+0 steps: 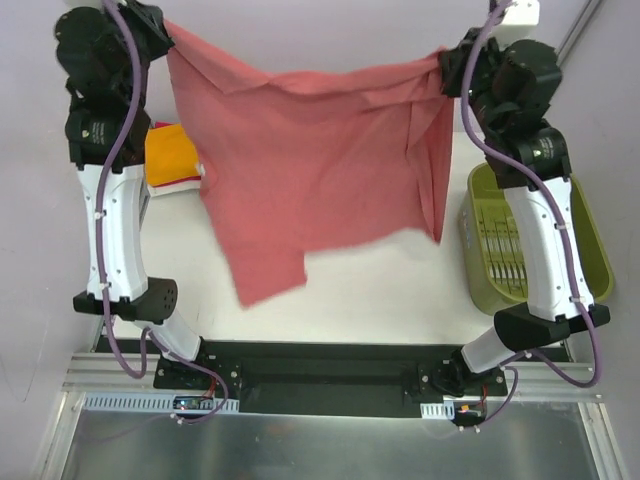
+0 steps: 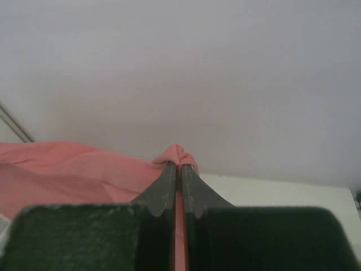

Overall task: Fold and stack the t-shirts
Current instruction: Flatten out the tshirt

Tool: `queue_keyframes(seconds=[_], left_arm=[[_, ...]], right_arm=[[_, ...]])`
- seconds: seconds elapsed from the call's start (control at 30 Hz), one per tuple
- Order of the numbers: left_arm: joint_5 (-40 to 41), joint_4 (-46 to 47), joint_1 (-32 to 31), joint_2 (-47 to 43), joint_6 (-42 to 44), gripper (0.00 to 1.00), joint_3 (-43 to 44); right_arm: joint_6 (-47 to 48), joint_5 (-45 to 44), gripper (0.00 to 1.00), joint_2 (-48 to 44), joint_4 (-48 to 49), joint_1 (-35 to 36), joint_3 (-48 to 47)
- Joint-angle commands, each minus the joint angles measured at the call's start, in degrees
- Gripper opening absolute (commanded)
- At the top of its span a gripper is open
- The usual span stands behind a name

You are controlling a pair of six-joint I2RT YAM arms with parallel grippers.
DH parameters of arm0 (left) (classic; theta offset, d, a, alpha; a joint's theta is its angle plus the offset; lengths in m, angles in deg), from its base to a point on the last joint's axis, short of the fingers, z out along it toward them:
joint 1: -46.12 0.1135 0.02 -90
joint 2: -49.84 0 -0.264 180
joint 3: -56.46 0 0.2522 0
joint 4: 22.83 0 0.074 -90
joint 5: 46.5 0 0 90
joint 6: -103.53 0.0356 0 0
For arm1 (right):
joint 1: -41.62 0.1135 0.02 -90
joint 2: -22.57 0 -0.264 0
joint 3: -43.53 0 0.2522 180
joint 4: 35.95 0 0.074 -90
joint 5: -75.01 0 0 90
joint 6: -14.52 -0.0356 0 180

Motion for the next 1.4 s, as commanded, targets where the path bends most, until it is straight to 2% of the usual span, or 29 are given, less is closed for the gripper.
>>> queue_keyframes(seconds=[0.0, 0.13, 0.17, 0.2, 0.27, 0.3, 0.33, 0.37, 0.4, 0.43, 0.5, 0.53, 0.57, 0.6, 0.67, 0.73, 0.77, 0.8, 0.83, 0.87, 0.9, 0.93, 0.97, 1.0, 1.03, 1.07, 1.1, 1.23, 1.37], left_arm=[[-1.82, 16.76, 0.09, -12.44, 3.70, 0.00, -1.79], [-3.40, 18.08, 0.09, -16.31, 6.25, 0.00, -9.43], [-4.44, 18.25, 0.09, -18.40, 6.78, 0.00, -14.50], [-8.11, 18.17, 0.09, -19.81, 8.27, 0.00, -17.86], [-9.81, 18.25, 0.09, -26.74, 7.76, 0.00, -32.95], [-9.90, 18.60, 0.09, -29.73, 5.23, 0.00, -39.19], [-9.21, 18.78, 0.09, -35.94, 3.90, 0.00, -52.39], [-8.07, 18.87, 0.09, -39.22, 2.41, 0.00, -59.31], [-6.14, 18.52, 0.09, -42.65, -2.92, 0.00, -66.16], [-2.99, 18.34, 0.00, -49.82, -6.01, 0.00, -79.89], [-2.00, 16.51, 0.09, -57.41, -14.77, 0.00, -91.93], [-0.08, 11.54, 0.09, -64.84, -18.23, 0.00, -101.21], [1.24, 6.79, 0.09, -68.66, -22.26, 0.00, -104.95], [2.48, 2.30, 0.09, -72.09, -31.96, 0.00, -108.30], [0.66, -6.07, 0.09, -80.45, -37.84, 0.00, -116.48], [-1.02, -11.34, 0.09, -84.58, -42.77, 0.00, -119.83], [-1.81, -15.80, 0.09, -85.30, -44.00, 0.13, -120.28], [-1.73, -18.72, 0.09, -85.48, -46.28, 0.21, -120.20], [-1.56, -21.01, 0.09, -85.22, -47.26, 0.25, -119.15], [-1.12, -24.43, 0.09, -84.87, -47.61, 0.29, -118.18], [0.62, -26.11, 0.09, -84.52, -48.31, 0.41, -116.87], [1.77, -27.44, 0.09, -83.65, -48.32, 0.42, -113.64], [3.00, -28.75, 0.09, -83.29, -47.89, 0.41, -111.78], [6.06, -31.38, 0.09, -82.85, -47.71, 0.43, -109.76], [7.22, -32.62, 0.09, -82.32, -47.53, 0.50, -105.73], [8.63, -33.24, 0.09, -82.15, -46.83, 0.59, -103.87], [9.51, -34.47, 0.09, -81.80, -45.78, 0.98, -102.02], [10.84, -34.40, 0.09, -79.08, -44.28, 0.99, -94.29], [5.86, -26.33, 0.09, -74.68, -39.89, 1.00, -93.91]], right_arm=[[-0.57, 6.66, 0.01, -3.86, 11.74, -0.49, -7.42], [-1.01, 8.51, 0.01, -8.96, 12.27, -1.11, 3.02], [-1.19, 8.60, 0.02, -11.58, 12.27, -1.11, 5.92], [-1.45, 8.60, 0.03, -12.91, 12.27, -1.11, 13.08], [-2.33, 11.06, 0.05, -17.73, 12.44, -1.20, 20.68], [-2.68, 11.49, 0.05, -19.50, 12.44, -1.11, 29.59], [-3.12, 12.11, 0.06, -20.99, 12.44, -1.20, 33.51], [-3.56, 12.37, 0.06, -23.88, 10.96, -1.11, 37.90], [-4.17, 12.90, 0.07, -25.39, 9.99, -1.11, 41.51], [-5.74, 13.60, 0.08, -26.62, 8.68, -1.02, 49.03], [-8.73, 14.92, 0.09, -30.23, 3.50, -1.11, 55.57], [-13.01, 16.75, 0.10, -31.28, 1.65, -1.11, 62.48], [-14.53, 18.08, 0.12, -32.95, -1.85, -1.02, 65.59], [-15.77, 19.40, 0.13, -33.75, -3.19, -0.85, 69.28], [-19.89, 21.34, 0.17, -34.54, -7.74, -0.67, 77.35], [-21.48, 20.99, 0.21, -33.76, -11.45, -0.67, 80.03], [-22.27, 21.16, 0.26, -33.14, -13.99, -0.67, 81.78], [-22.63, 21.17, 0.31, -32.88, -15.14, -0.67, 82.23], [-22.81, 21.08, 0.39, -32.96, -16.02, -0.50, 82.50], [-23.16, 20.82, 0.60, -33.48, -17.25, -0.50, 82.59], [-23.34, 20.55, 0.66, -33.84, -17.96, -0.50, 81.98], [-23.16, 19.07, 0.70, -34.19, -18.84, -0.50, 81.19], [-22.81, 17.93, 0.78, -34.71, -20.67, -0.50, 80.31], [-21.94, 16.61, 0.80, -34.89, -21.56, -0.50, 77.61], [-21.32, 14.59, 0.85, -34.81, -22.35, -0.32, 76.36], [-20.88, 14.23, 0.90, -34.55, -23.06, -0.32, 74.96], [-19.92, 14.14, 0.97, -34.28, -22.98, -0.23, 73.90], [-17.98, 13.44, 0.97, -32.18, -19.82, 3.53, 68.98], [-17.45, 13.34, 0.97, -23.51, -16.22, 7.06, 64.68]])
